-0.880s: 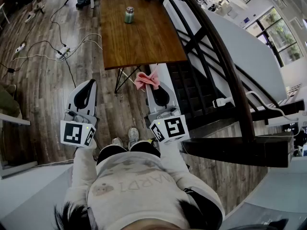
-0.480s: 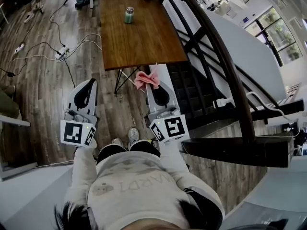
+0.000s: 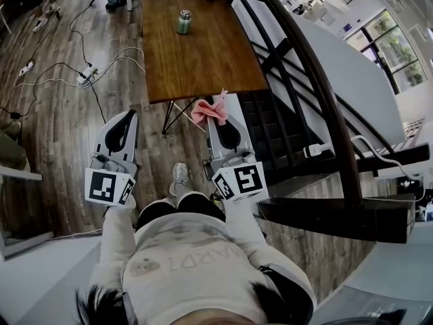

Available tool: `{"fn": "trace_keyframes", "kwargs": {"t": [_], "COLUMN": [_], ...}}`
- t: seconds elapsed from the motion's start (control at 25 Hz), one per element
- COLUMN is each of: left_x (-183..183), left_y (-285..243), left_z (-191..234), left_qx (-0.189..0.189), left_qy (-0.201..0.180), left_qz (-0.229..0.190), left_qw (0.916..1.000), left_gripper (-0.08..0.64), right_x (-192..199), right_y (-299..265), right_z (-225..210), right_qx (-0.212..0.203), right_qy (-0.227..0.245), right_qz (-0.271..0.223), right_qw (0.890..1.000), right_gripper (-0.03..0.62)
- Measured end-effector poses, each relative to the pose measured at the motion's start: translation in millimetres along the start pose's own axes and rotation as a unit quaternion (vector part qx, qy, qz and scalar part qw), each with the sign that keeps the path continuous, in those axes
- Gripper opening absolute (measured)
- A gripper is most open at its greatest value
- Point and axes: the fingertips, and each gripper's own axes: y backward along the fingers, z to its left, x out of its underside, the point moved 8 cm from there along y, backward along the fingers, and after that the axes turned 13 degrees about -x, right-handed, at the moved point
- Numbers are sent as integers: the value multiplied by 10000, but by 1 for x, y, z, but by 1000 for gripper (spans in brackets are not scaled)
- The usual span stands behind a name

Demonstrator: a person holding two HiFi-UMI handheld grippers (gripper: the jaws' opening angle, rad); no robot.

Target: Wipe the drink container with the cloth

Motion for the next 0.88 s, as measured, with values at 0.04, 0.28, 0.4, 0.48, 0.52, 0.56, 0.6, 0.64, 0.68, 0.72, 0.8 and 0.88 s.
{"fn": "trace_keyframes", "kwargs": {"t": [0.04, 0.28, 0.4, 0.48, 0.52, 0.56, 0.6, 0.64, 0.68, 0.72, 0.8, 0.88], "left_x": [2, 12, 13, 12, 12, 12, 12, 12, 13, 13, 15, 16], "left_y": [-7, -56, -92, -116, -128, -139, -151, -162, -173, -184, -206, -225], "left_z": [3, 30, 42, 50, 53, 55, 57, 59, 61, 63, 65, 65], "left_qx": [-2, -68, -142, -178, -194, -208, -219, -225, -229, -232, -242, -264], "left_qy": [24, 53, 59, 36, 21, 14, 14, 16, 11, -1, -32, -57], "left_qz": [1, 26, 1, -32, -51, -65, -74, -79, -83, -88, -111, -146], "left_qw": [10000, 10000, 9999, 9998, 9998, 9998, 9997, 9997, 9997, 9997, 9996, 9995], "left_gripper": [0, 0, 0, 0, 0, 0, 0, 0, 0, 0, 0, 0], "right_x": [2, 10, 10, 9, 8, 8, 8, 8, 8, 9, 10, 12], "right_y": [-7, -61, -93, -114, -123, -132, -140, -148, -155, -162, -175, -185], "right_z": [-5, -39, -66, -84, -93, -103, -112, -122, -131, -140, -158, -174], "right_qx": [-18, -170, -279, -357, -389, -412, -426, -434, -440, -449, -476, -504], "right_qy": [7, 37, 55, 80, 92, 102, 106, 104, 100, 98, 107, 108], "right_qz": [16, 32, -13, -40, -48, -53, -55, -59, -67, -79, -115, -148], "right_qw": [10000, 9998, 9996, 9993, 9992, 9991, 9990, 9990, 9990, 9989, 9987, 9986], "right_gripper": [41, 41, 41, 41, 41, 41, 41, 41, 41, 41, 41, 41]}}
